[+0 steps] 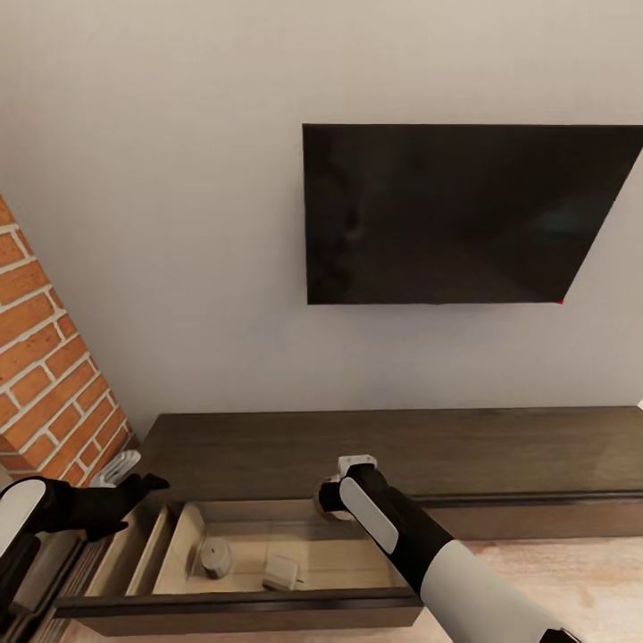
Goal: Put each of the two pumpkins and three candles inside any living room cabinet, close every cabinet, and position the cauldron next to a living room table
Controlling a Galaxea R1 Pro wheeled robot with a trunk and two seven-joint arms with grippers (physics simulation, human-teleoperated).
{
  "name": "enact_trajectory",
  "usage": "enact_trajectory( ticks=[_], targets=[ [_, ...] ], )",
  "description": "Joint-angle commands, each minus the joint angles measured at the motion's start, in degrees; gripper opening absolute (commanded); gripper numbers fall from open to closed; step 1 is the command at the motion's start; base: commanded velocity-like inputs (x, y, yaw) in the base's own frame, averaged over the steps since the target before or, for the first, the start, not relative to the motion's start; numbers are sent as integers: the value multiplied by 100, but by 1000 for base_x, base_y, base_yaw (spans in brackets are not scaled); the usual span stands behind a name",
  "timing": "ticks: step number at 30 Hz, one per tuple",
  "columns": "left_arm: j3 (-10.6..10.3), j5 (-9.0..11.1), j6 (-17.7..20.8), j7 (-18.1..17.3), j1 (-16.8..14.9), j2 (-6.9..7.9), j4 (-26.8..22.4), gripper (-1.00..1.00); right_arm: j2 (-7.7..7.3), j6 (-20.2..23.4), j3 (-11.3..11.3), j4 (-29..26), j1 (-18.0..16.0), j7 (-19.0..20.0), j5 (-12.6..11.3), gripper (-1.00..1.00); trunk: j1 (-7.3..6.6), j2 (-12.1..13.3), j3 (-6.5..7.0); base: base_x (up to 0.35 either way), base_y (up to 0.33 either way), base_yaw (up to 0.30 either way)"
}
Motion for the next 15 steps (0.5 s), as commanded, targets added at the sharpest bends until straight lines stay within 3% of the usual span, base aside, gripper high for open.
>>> enact_trajectory(
  ticks=[1,6,11,13,15],
  targets=[
    [5,58,12,62,-3,-3,-5,100,-3,-44,19,-6,-8,-58,-62,-100,1,-5,-7,103,109,0],
    [-2,58,5,63,-3,-8,-4,100,-10,-282,31,0,-9,-80,-63,-100,1,-5,-7,182,160,0],
    [0,80,12,56,-2,-10,0,100,-3,-298,27,8,-7,-84,-72,-100,1,-5,-7,63,35,0],
    [3,155,18,53,-3,-4,-4,100,-3,-297,25,10,-9,-83,-73,-100,1,-5,-7,10,6,0],
    [4,439,28,51,-3,26,-12,100,-2,-292,25,12,-6,-82,-77,-100,1,-5,-7,5,3,0]
  ],
)
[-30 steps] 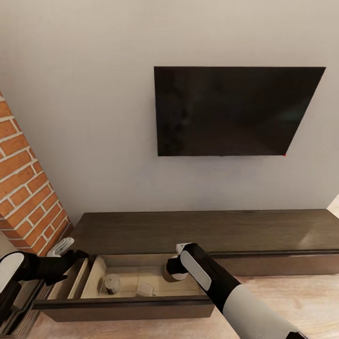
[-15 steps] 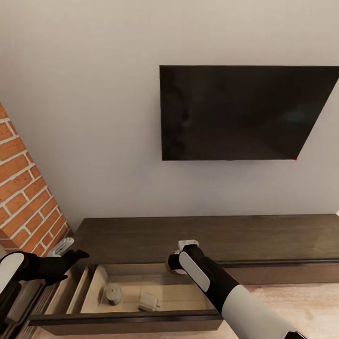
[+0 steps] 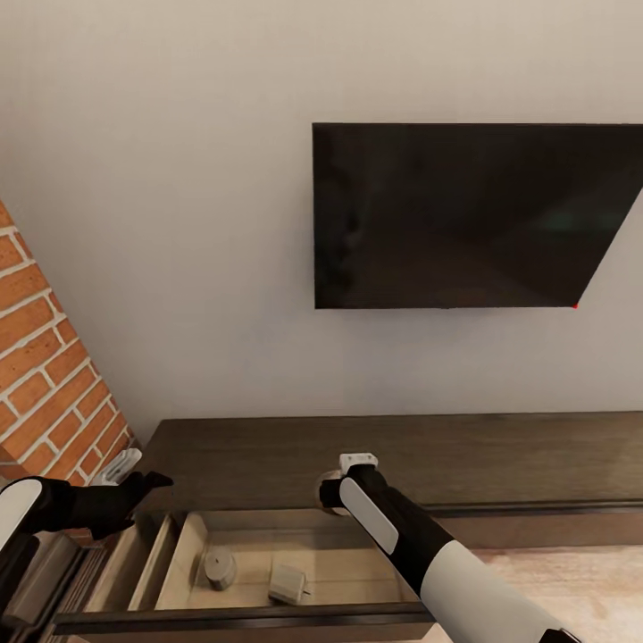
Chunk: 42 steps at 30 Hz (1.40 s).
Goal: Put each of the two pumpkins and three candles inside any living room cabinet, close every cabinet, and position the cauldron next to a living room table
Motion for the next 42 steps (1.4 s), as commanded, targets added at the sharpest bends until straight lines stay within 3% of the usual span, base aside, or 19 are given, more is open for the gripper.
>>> enact_trajectory(
  ticks=[1,3,5,13,16,20,22,30,38,42],
  targets=[
    [2,259,20,63,-4,15,-6,100,-2,0,17,-6,-6,-50,-62,-100,1,-5,-7,2,1,0],
    [-1,614,28,65,-3,51,-5,100,-2,7,15,-6,-9,-48,-64,-100,1,-5,-7,1,0,0],
    [-7,808,31,67,2,90,-5,100,-5,12,10,-6,-10,-47,-65,-100,1,-5,-7,0,0,0],
    [-18,983,37,64,16,137,-8,100,-11,98,2,-6,-9,-38,-69,-100,133,-246,-115,0,0,0],
    [-12,1203,41,62,30,142,-9,100,-11,123,0,-6,-8,-38,-73,-100,198,-366,-169,0,0,0],
    [-9,1854,42,64,96,232,-21,100,-11,141,-22,-3,-11,-38,-79,-100,286,-527,-240,0,0,0],
    [-11,2018,42,63,128,295,-57,100,-11,142,-34,1,-10,-42,-82,-100,330,-607,-276,0,0,0],
    [-17,2315,42,59,163,343,-113,100,-11,157,-58,9,-12,-45,-107,-100,506,-928,-420,0,0,0],
    [-12,2779,49,59,219,370,-115,100,-11,158,-66,17,-11,-39,-139,-100,682,-1249,-563,0,0,0],
    [-12,2851,51,59,243,385,-115,100,-11,158,-70,20,-13,-38,-150,-100,769,-1409,-635,0,0,0]
  ],
)
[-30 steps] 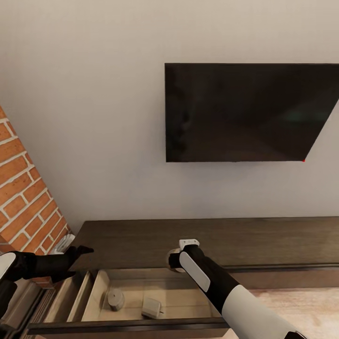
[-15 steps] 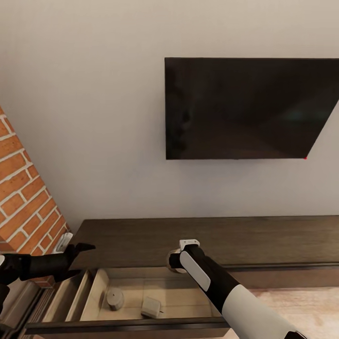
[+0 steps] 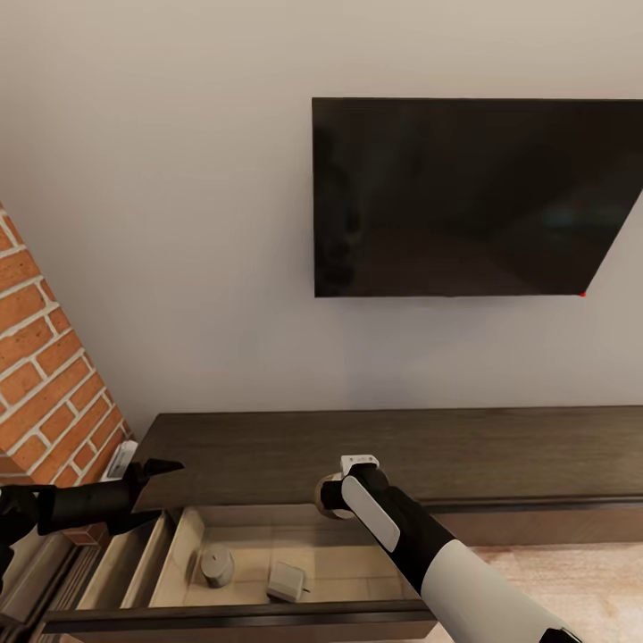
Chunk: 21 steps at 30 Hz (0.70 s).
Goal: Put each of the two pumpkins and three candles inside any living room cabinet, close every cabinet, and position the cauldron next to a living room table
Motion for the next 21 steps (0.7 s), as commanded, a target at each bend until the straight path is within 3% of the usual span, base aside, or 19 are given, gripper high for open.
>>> enact_trajectory(
  ticks=[1,8,12,16,21],
  targets=[
    [6,64,11,60,0,2,-7,100,-2,-2,16,-6,-7,-52,-64,-100,23,-46,-24,0,0,0],
    [11,73,12,60,48,3,-132,100,-2,7,17,-6,-8,-79,-66,-100,177,-326,-150,0,0,0],
    [14,143,12,60,63,3,-145,100,0,8,16,-6,-7,-355,-99,-100,264,-487,-222,0,0,0],
    [15,227,12,60,71,7,-151,100,-2,7,23,-6,-4,-607,-396,-100,352,-647,-294,0,0,0],
    [9,247,12,60,90,0,-150,100,3,8,37,-6,-6,-671,-493,-100,462,-848,-383,0,0,0]
  ],
)
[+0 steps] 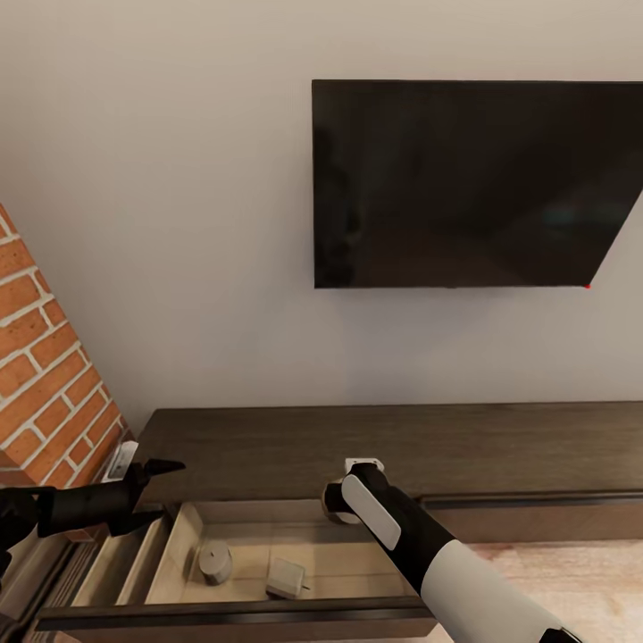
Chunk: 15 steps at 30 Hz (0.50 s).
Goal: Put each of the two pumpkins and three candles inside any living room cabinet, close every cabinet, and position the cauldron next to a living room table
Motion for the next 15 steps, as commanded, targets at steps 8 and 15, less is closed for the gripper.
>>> enact_trajectory(
  ticks=[8,15],
  targets=[
    [11,64,11,60,19,1,4,100,-7,-3,18,-7,-8,-55,-67,-100,176,-326,-150,0,0,0],
    [12,66,10,53,24,-4,-2,100,-9,2,12,-13,-9,-42,-69,-100,330,-607,-275,0,0,0]
  ],
)
